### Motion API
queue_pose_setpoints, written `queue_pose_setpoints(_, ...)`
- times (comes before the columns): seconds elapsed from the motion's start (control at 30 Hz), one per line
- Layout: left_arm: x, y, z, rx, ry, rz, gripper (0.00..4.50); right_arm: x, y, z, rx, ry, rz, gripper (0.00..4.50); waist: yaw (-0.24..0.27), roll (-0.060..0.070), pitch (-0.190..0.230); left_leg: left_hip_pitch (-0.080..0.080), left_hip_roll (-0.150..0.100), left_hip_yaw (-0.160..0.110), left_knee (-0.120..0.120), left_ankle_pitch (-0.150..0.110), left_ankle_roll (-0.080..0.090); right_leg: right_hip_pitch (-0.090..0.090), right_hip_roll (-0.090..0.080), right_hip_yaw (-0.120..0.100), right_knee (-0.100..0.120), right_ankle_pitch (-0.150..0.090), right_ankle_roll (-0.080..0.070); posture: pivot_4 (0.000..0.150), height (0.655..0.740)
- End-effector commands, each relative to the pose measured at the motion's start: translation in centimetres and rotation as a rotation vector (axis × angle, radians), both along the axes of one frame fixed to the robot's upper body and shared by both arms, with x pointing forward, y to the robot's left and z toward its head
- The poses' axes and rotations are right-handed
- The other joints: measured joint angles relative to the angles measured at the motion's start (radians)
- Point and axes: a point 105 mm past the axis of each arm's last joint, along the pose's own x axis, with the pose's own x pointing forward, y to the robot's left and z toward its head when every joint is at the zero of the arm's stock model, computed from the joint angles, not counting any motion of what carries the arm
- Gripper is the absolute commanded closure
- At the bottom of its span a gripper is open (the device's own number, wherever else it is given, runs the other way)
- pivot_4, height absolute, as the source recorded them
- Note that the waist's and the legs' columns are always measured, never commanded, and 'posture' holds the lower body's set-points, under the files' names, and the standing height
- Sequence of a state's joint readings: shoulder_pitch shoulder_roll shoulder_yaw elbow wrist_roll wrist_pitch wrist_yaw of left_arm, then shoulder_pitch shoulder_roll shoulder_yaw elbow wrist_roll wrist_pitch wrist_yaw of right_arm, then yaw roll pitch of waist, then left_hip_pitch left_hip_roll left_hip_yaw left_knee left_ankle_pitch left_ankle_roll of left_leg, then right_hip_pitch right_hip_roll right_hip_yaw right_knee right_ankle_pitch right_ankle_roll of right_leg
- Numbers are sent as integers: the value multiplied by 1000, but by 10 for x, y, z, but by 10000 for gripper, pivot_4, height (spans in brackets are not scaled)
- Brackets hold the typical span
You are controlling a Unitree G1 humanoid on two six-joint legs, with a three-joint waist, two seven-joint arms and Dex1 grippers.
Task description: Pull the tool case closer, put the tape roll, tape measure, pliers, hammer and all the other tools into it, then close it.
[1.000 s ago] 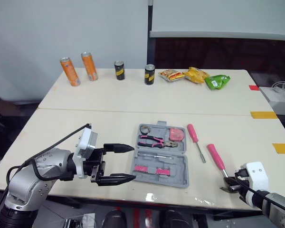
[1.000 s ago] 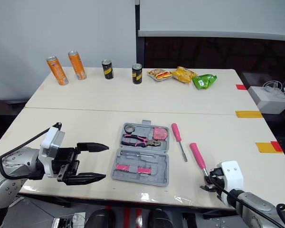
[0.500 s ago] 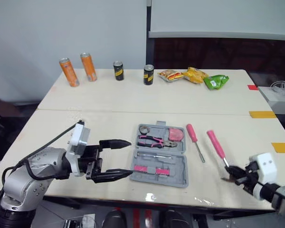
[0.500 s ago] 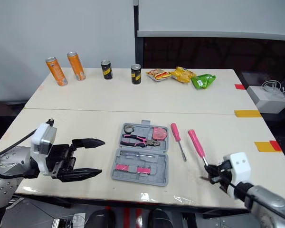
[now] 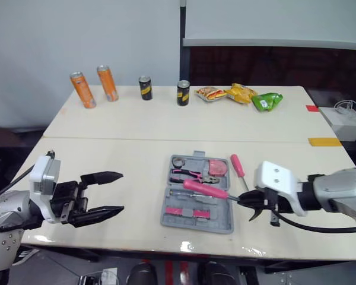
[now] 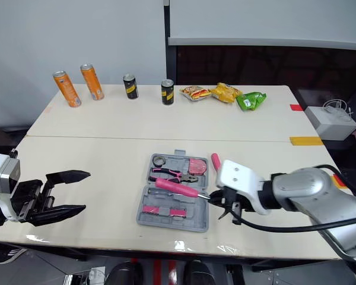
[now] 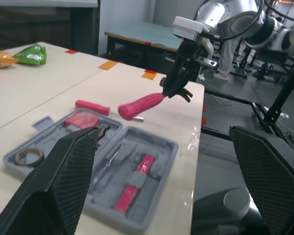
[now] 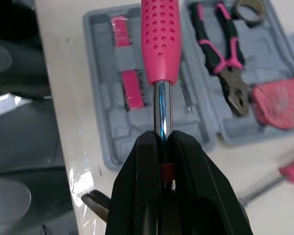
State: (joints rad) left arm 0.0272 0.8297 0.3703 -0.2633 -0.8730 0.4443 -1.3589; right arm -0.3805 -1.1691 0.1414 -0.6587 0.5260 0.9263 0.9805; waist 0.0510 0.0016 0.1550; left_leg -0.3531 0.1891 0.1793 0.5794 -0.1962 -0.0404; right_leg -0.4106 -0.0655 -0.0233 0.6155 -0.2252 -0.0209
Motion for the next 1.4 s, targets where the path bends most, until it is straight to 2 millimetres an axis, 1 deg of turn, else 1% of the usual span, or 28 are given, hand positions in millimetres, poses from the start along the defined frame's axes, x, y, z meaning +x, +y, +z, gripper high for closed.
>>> queue_pose_setpoints(0.03,-3,13,-1,55,-39,12,0,9,9,-6,-108,-4,53,44518,1,-1,0,0,0,0,0,0,0,0,0,0,0,0,0,1500,7400)
queue_pose_setpoints(0.17,-5,22,-3,80,-40,27,0,21,18,-13,-195,38,70,44518,5,-2,1,-1,0,0,1,0,-1,-1,0,0,2,0,0,1500,7400)
queue_pose_setpoints(0.33,-6,23,-2,90,-45,24,0,39,31,-18,-254,42,73,44518,7,-2,1,0,1,1,3,-2,-3,-2,0,1,7,-1,-2,1500,7400)
queue_pose_setpoints(0.5,-8,24,-4,102,-39,16,0,45,42,-28,-293,58,77,44518,7,-2,1,1,2,0,6,-2,-4,-2,0,1,12,-2,-4,1500,7400)
queue_pose_setpoints(0.63,-8,23,-5,103,-35,18,0,52,41,-36,-331,59,68,44518,7,-2,1,1,2,0,7,-1,-6,-3,0,1,14,-2,-4,1500,7400)
queue_pose_setpoints(0.73,-8,24,-7,105,-33,20,0,56,46,-41,-340,60,66,44518,7,-2,1,1,2,0,8,-1,-6,-2,0,1,15,-2,-4,1500,7400)
queue_pose_setpoints(0.93,-8,23,-9,108,-34,21,0,59,54,-51,-345,79,69,44518,4,-2,1,1,3,0,8,1,-9,-3,1,1,18,-1,-5,1500,7400)
queue_pose_setpoints(1.1,-8,22,-10,109,-35,22,0,55,64,-57,-325,98,84,44518,2,-2,1,2,4,0,8,1,-10,-3,2,1,18,-1,-6,1500,7400)
queue_pose_setpoints(1.27,-10,21,-10,109,-30,19,0,53,69,-61,-316,106,89,44518,0,-2,1,2,5,0,8,1,-10,-3,3,1,19,-1,-6,1500,7400)
queue_pose_setpoints(1.4,-10,21,-9,108,-28,15,0,53,68,-63,-319,112,94,44518,0,-2,1,2,5,0,8,2,-10,-3,3,1,19,-1,-7,1500,7400)
